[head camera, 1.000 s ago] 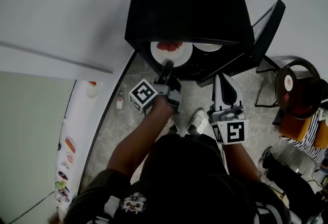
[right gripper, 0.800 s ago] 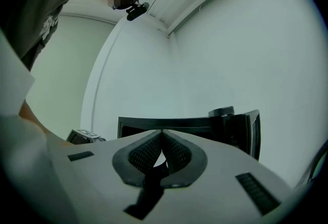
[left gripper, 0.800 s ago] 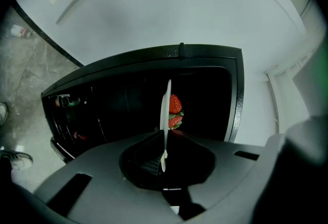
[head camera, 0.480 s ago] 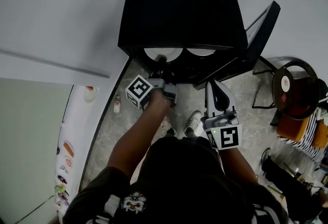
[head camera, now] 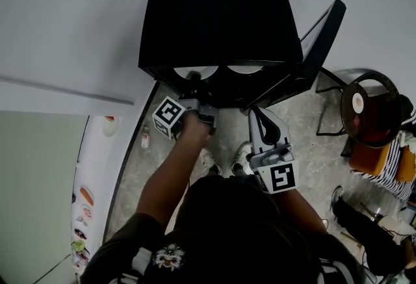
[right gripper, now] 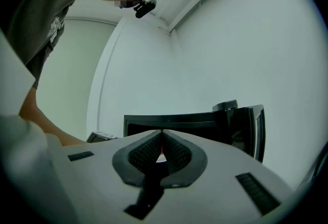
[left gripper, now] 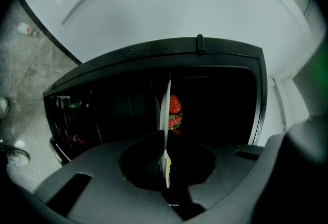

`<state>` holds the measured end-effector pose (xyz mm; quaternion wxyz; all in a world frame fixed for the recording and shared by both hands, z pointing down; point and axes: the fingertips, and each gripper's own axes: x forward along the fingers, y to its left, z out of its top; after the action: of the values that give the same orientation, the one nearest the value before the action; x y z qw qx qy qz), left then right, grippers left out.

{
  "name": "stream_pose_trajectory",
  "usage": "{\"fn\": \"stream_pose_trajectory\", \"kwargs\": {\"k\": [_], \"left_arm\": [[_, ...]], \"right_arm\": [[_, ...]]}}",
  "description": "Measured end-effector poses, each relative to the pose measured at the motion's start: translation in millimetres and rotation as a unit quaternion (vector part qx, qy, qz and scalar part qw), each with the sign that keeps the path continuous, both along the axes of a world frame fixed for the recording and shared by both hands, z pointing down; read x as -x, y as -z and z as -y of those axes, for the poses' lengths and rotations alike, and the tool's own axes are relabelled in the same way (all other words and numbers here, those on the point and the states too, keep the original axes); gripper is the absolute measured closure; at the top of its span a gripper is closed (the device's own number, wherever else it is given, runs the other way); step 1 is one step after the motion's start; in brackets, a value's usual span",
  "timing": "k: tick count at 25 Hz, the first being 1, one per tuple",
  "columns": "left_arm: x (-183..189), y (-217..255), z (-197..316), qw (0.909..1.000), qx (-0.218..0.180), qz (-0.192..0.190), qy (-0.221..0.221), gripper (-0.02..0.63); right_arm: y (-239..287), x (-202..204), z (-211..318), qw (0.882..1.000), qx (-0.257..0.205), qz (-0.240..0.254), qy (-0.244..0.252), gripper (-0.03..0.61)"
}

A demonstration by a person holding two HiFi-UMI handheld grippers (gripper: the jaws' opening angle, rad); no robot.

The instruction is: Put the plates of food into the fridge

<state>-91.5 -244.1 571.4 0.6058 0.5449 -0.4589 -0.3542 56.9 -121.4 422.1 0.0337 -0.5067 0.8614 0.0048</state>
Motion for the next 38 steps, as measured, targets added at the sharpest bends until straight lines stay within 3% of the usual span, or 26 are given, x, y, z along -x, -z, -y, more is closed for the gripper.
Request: {"fn": "stream_pose_trajectory", "kwargs": {"k": [10, 13, 19, 23, 26, 30, 36, 38], "left_arm": [[1.3, -2.3, 1.6, 0.9998, 0.000, 0.016, 0.013, 0.580], [3.3, -3.5, -4.7, 0.9994, 0.001, 0.033, 0.012, 0.548], [19.4, 5.8, -42.1, 0.9960, -0.010, 0.089, 0.006, 0.526], [33.4, 36.5, -60.7, 0.9834, -0.063, 0.170, -0.003, 0.541], [37.0, 65.3, -71.8, 0.9569, -0.122, 0.263, -0.020, 0.565], [33.5, 97.0, -85.8, 0.8967, -0.202, 0.391, -0.050, 0.591], [23.2, 126.2, -109.3, 0.8076, -0.272, 0.517, -0.079, 0.592], [21.1, 134.5, -116.8, 0.7826, -0.285, 0.547, -0.084, 0.592]], "right_arm": [[-2.7, -3.7, -3.6, 1.000, 0.005, 0.003, 0.002, 0.554], [6.8, -3.5, 1.0, 1.000, 0.003, 0.020, -0.004, 0.554], [8.3, -3.3, 2.2, 1.000, -0.002, 0.018, -0.011, 0.554], [5.2, 2.3, 3.1, 1.000, -0.008, 0.014, -0.007, 0.554], [7.3, 10.7, -0.2, 1.000, -0.011, 0.013, 0.002, 0.554], [21.9, 23.1, -1.8, 0.999, -0.014, 0.032, 0.005, 0.554], [37.7, 38.5, -7.6, 0.999, -0.023, 0.040, 0.019, 0.554], [38.4, 42.8, -9.0, 0.999, -0.027, 0.035, 0.025, 0.554]]}}
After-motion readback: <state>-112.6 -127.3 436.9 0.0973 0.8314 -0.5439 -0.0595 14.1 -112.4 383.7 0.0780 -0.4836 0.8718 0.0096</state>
